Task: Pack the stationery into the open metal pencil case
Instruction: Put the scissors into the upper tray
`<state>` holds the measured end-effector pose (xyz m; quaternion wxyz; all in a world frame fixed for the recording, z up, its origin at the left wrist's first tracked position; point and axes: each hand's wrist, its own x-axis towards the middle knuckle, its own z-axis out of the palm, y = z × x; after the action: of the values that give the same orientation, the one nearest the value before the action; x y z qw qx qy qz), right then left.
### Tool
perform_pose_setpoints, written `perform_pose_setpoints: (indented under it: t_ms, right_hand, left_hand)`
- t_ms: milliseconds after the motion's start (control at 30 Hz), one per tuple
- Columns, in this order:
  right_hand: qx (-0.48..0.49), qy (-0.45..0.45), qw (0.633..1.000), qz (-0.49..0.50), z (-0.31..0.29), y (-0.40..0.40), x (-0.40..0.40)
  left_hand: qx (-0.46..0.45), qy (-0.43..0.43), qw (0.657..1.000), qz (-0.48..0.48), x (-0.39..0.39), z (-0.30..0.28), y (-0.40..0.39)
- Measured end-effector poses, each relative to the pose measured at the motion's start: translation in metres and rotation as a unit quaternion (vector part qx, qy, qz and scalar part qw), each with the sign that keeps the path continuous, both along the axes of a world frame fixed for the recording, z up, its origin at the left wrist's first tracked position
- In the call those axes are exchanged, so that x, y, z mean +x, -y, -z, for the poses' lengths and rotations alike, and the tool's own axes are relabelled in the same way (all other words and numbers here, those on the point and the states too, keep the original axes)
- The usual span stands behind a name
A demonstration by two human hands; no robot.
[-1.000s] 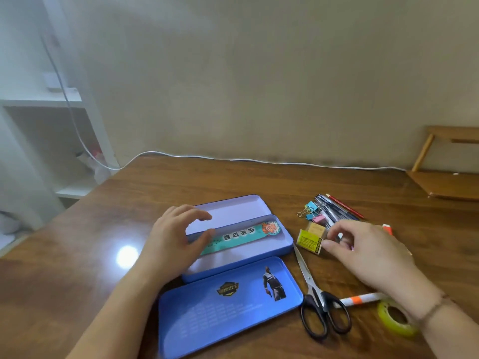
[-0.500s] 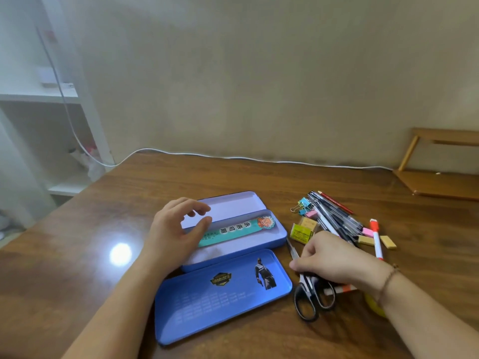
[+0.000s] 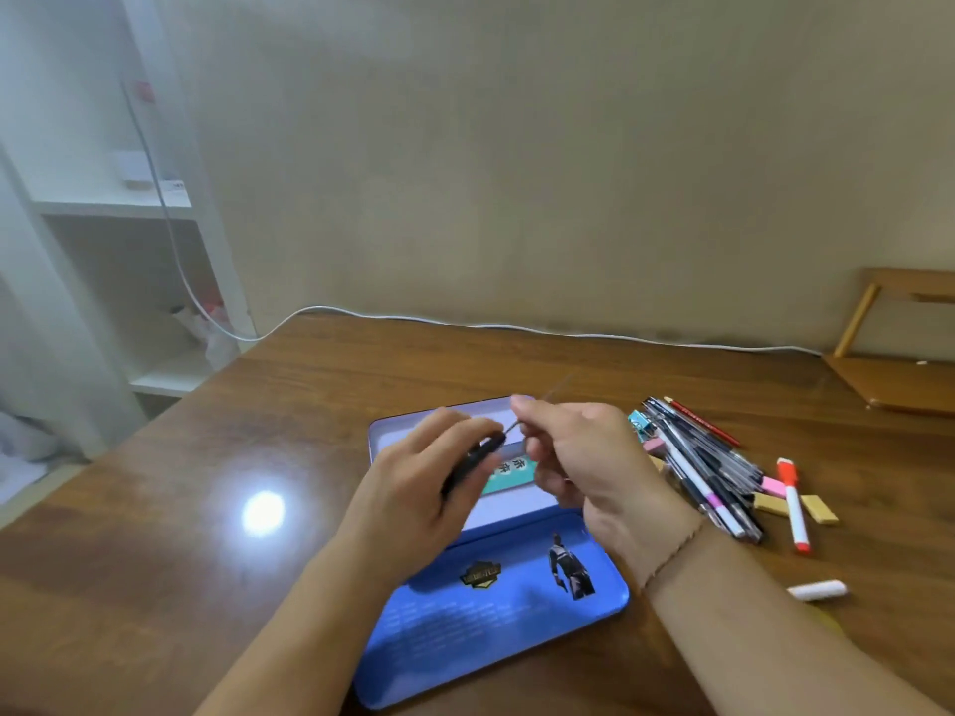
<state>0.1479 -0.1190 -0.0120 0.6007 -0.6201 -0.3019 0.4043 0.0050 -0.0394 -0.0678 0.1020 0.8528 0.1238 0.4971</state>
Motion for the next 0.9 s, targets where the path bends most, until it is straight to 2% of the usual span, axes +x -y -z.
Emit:
perform_pose_setpoints:
  t_ms: [33,67,100,133,167,200,233,267,300,333,400,467,567,667,767,833,900]
  right_hand:
    - [0.020,0.028,0.999,-0.014,0.002,-0.001,-0.003]
    - [0.057,0.099,0.993,-0.015,0.006,-0.001,-0.003]
    - [0.107,0.229,0.968,0.003,0.011,-0.001,0.000]
    - [0.154,0.393,0.906,0.039,0.016,-0.001,0.005]
    - [0.187,0.542,0.817,0.063,0.021,-0.001,0.010]
    - [0.204,0.651,0.728,0.071,0.025,-0.003,0.015]
    - [0.215,0.719,0.658,0.066,0.028,-0.007,0.021]
    - [0.223,0.757,0.612,0.061,0.030,-0.012,0.027]
    - [0.230,0.777,0.582,0.060,0.031,-0.017,0.031]
    - [0.238,0.786,0.567,0.056,0.031,-0.021,0.033]
    - [0.266,0.777,0.570,0.022,0.029,-0.027,0.038]
    - [0.274,0.750,0.600,-0.049,0.030,-0.030,0.042]
    - [0.217,0.713,0.649,-0.152,0.041,-0.034,0.047]
    - [0.156,0.706,0.651,-0.232,0.055,-0.040,0.050]
    - [0.132,0.704,0.651,-0.250,0.057,-0.045,0.047]
    - [0.122,0.701,0.657,-0.249,0.057,-0.048,0.043]
    - [0.115,0.698,0.661,-0.251,0.057,-0.051,0.037]
  left_hand:
    - [-0.065,0.045,0.997,0.003,-0.001,0.001,-0.001]
    - [-0.155,0.093,0.983,0.012,-0.002,0.000,-0.001]
    - [-0.247,0.138,0.959,0.023,-0.002,-0.003,-0.002]
    - [-0.327,0.172,0.929,0.038,-0.003,-0.006,-0.003]
    - [-0.384,0.191,0.902,0.055,-0.005,-0.009,-0.005]
    - [-0.419,0.197,0.884,0.071,-0.007,-0.012,-0.008]
    - [-0.438,0.195,0.873,0.085,-0.009,-0.013,-0.009]
    - [-0.449,0.189,0.868,0.096,-0.010,-0.014,-0.010]
    - [-0.458,0.178,0.865,0.105,-0.010,-0.015,-0.009]
    - [-0.466,0.166,0.862,0.110,-0.010,-0.014,-0.009]
    - [-0.475,0.138,0.862,0.108,-0.012,-0.013,-0.010]
    - [-0.457,0.109,0.880,0.066,-0.014,-0.011,-0.016]
    - [-0.397,0.059,0.915,-0.038,-0.018,-0.003,-0.026]
    - [-0.314,-0.092,0.939,-0.103,-0.021,0.005,-0.030]
    - [-0.269,-0.285,0.917,-0.082,-0.021,0.006,-0.025]
    - [-0.240,-0.342,0.906,-0.074,-0.021,0.005,-0.023]
    - [-0.220,-0.351,0.907,-0.073,-0.021,0.007,-0.022]
